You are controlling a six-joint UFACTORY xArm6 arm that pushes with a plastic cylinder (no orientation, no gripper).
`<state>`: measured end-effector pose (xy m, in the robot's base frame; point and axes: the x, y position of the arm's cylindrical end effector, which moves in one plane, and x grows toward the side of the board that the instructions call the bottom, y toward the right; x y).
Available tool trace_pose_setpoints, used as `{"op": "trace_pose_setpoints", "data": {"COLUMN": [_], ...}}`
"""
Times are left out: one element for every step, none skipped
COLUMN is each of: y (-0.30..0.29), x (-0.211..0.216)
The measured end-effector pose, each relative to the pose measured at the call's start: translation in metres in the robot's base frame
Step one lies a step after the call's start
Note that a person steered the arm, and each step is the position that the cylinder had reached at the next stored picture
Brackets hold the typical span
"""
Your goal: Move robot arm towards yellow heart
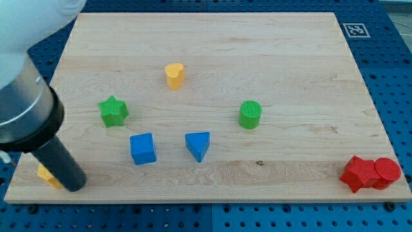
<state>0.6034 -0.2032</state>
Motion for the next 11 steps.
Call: {"op": "trace_pose_setpoints", "data": {"y": [-0.003,-0.003,0.000,0.021,0.031,0.025,0.001,-0.014,-0.011,0.003,0.042], "x": [0.000,0.000,0.000,-0.009,-0.033,-0.066,-0.085,-0.109,-0.145,-0.184,-0.215]}}
